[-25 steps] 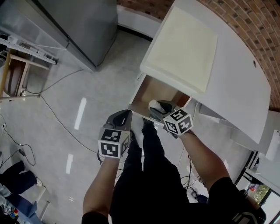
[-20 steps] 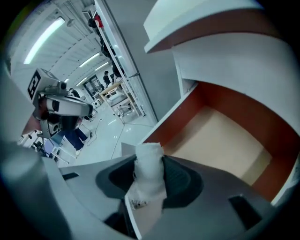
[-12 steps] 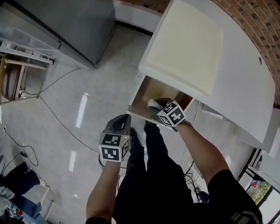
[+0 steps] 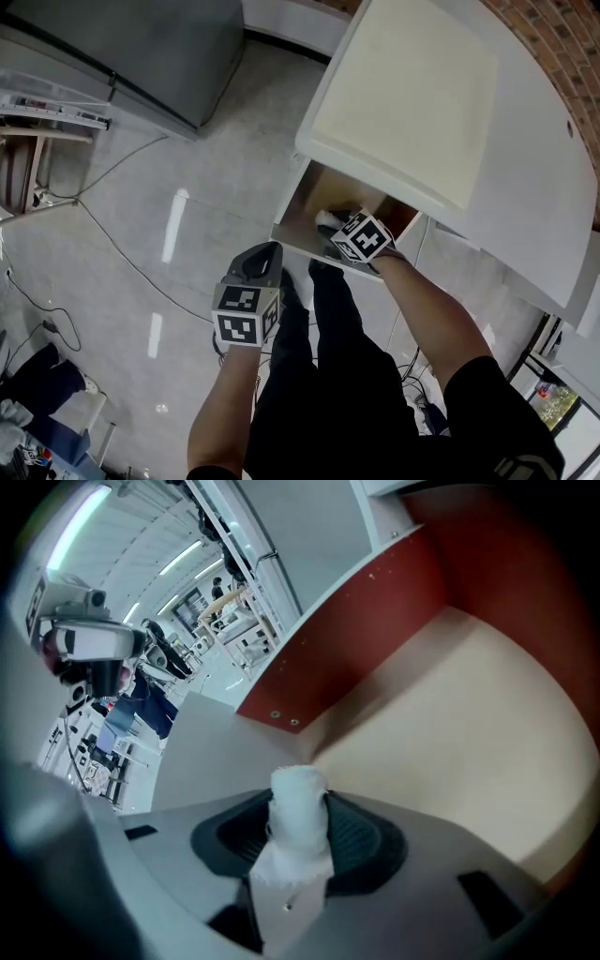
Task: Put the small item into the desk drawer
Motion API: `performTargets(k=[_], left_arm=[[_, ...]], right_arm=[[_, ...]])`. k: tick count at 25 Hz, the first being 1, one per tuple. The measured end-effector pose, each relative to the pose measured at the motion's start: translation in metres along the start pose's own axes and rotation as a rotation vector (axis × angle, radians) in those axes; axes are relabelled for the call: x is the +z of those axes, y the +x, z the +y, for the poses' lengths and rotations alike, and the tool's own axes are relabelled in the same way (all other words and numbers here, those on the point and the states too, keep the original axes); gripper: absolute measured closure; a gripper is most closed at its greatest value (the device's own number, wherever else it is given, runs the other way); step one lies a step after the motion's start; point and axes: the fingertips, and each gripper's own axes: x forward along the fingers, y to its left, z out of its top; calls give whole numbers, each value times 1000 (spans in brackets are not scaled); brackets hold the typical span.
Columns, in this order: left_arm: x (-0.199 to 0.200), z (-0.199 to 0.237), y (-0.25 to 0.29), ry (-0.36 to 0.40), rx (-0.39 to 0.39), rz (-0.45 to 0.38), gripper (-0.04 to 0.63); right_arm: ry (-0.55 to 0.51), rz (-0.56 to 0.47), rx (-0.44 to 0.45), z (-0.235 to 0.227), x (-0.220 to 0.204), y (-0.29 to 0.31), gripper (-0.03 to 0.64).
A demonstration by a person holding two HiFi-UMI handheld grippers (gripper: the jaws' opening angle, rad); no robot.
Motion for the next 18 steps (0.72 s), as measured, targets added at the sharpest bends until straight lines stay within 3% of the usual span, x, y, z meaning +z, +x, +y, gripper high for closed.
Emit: performTargets(k=[12,18], left_arm=[[-1,2,-10,-105,-9,-42,583],[0,3,-26,-116,2,-64,583]], right_arm=[[-36,73,-29,-10,-8,20,445],[28,43,-69,-20,-4,5,426]])
